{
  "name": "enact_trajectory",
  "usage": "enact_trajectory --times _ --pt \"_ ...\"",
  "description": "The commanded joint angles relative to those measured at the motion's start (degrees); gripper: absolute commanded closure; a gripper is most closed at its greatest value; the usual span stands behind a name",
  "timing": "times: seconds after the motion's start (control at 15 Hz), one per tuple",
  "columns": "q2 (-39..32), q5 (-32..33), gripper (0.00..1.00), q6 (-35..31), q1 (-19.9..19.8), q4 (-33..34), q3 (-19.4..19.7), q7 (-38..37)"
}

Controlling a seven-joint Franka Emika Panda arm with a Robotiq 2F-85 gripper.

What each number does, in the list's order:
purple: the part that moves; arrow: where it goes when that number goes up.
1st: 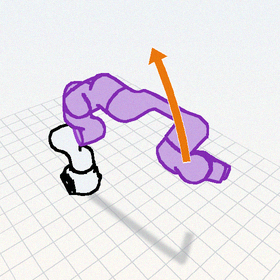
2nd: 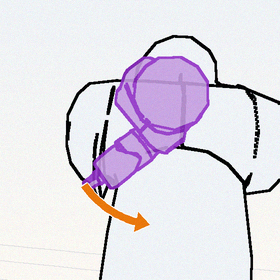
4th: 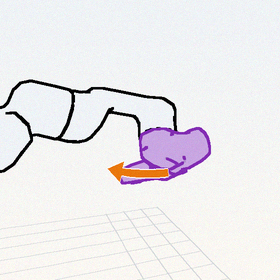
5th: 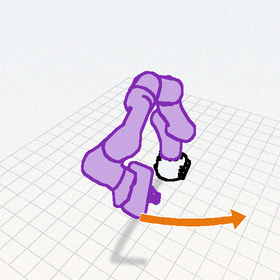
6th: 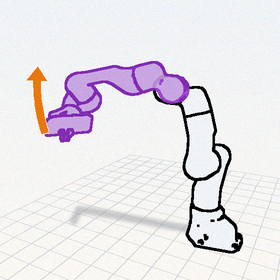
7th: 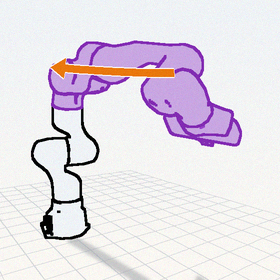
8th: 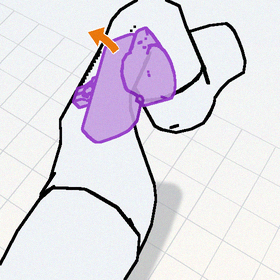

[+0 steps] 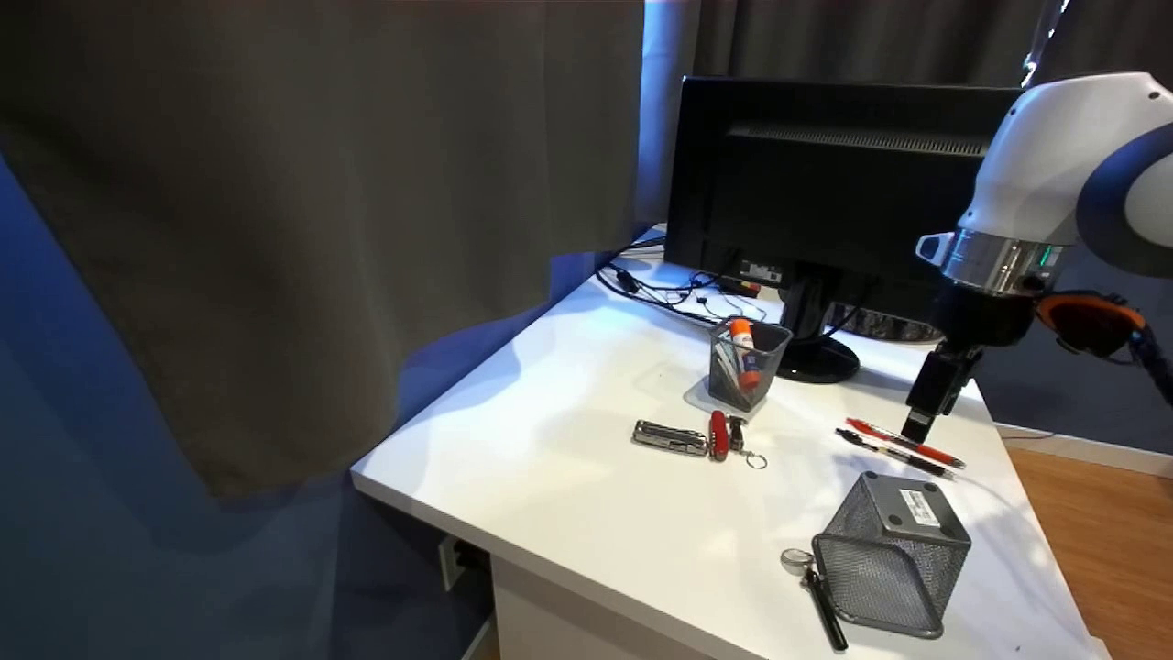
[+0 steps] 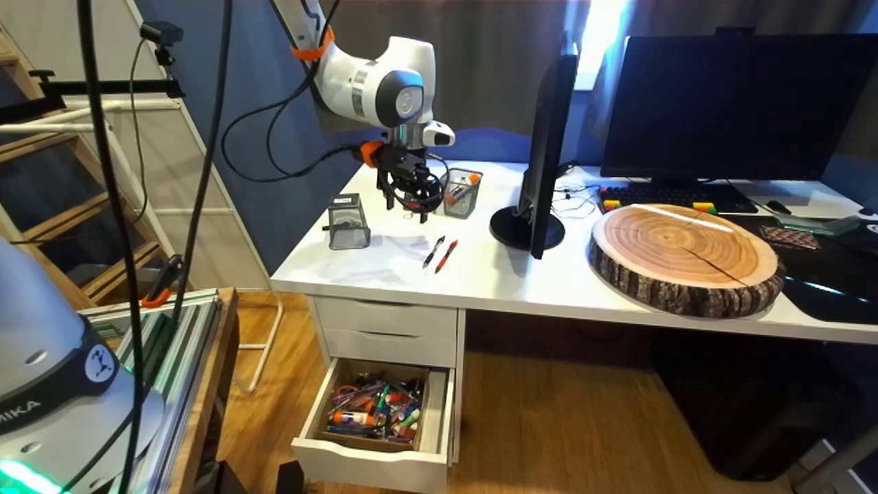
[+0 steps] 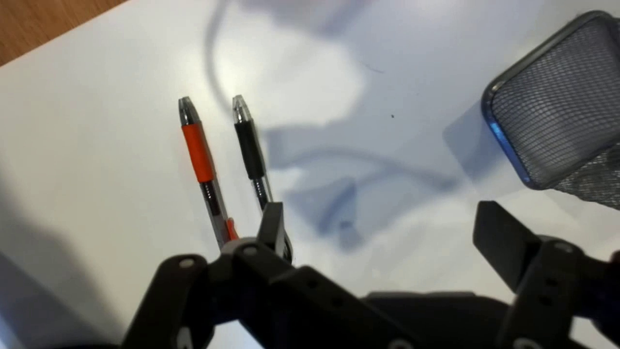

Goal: Pick up the red and black pen together and put them on the table, turn the gray pen holder the right way up

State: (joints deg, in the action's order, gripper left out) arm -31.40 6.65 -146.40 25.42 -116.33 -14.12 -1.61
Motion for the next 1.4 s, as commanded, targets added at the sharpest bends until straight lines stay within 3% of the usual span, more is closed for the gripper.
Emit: enact_trajectory --times 0.0,0.47,0.93,1.33 --pt "-1.47 -6.48 0.0 4.64 -0.75 3.32 -2.57 -4.71" --pt "-5.33 -17.22 0.0 8.93 -0.45 8.36 -5.05 -9.39" --pt "-8.66 -18.17 0.0 12.3 1.7 12.06 -3.93 -17.91" --pt "-8.26 -18.28 0.0 13.42 1.41 11.5 -4.09 -17.0"
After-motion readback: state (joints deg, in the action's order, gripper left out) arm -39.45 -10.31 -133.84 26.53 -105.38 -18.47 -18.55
